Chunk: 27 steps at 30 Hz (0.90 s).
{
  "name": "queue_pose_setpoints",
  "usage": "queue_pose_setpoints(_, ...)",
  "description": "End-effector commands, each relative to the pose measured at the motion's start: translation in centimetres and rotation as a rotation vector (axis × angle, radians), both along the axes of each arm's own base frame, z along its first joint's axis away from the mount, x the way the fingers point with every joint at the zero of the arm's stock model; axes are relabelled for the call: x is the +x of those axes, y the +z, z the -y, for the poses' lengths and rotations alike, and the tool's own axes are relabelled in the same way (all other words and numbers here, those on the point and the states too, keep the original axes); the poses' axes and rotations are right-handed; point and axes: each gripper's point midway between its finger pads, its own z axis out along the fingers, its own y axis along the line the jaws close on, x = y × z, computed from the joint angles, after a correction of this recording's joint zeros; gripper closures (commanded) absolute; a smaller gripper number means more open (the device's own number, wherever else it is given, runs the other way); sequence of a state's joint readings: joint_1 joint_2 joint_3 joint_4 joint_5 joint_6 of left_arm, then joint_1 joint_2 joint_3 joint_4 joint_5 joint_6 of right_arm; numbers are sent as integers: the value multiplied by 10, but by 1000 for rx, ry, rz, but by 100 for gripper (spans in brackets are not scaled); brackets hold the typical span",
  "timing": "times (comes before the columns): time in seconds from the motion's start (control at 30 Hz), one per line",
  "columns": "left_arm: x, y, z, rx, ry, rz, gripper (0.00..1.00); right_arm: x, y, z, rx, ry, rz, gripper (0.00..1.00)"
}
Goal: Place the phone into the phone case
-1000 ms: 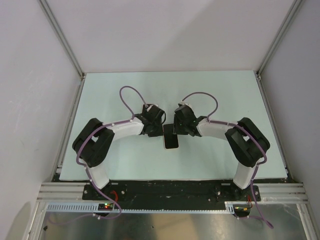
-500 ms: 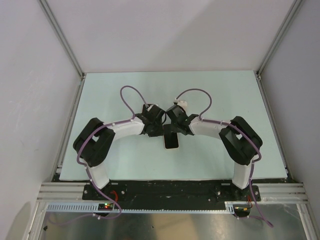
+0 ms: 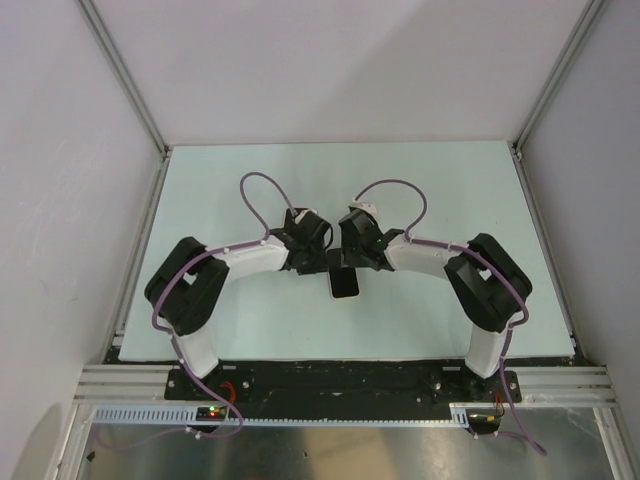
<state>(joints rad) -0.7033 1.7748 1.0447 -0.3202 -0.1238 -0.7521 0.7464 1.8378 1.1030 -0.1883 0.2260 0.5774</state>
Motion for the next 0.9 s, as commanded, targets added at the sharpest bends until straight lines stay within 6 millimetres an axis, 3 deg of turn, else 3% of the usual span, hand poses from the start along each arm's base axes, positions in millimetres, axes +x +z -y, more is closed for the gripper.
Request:
queue_pose_setpoints(0.0,13,40,19,-106,-8,127,60,-39,-4,10,-16,106,-127,44)
queue_pose_setpoints(0.07,13,52,15,-112,-9,158,59,-37,12,10,5,107,-97,31)
queue_pose_setpoints(0.2,8,75,4,-121,-9,221,48,-37,46,14,43,102,-37,16)
queue_pose_setpoints(0.33,-5,99,-16,-134,0,294,23,-45,84,24,118,86,44,3)
queue_pose_setpoints(0.4,-13,110,-28,-145,6,332,7,-51,100,29,159,81,80,1)
queue_pose_setpoints(0.43,-19,116,-33,-157,6,351,4,-55,108,34,179,76,101,1)
queue_pose_setpoints(0.63,-46,132,-58,-204,18,411,0,-77,140,52,287,58,184,1)
queue_pose_setpoints(0.87,-59,137,-78,-227,49,470,0,-92,151,70,326,49,236,1)
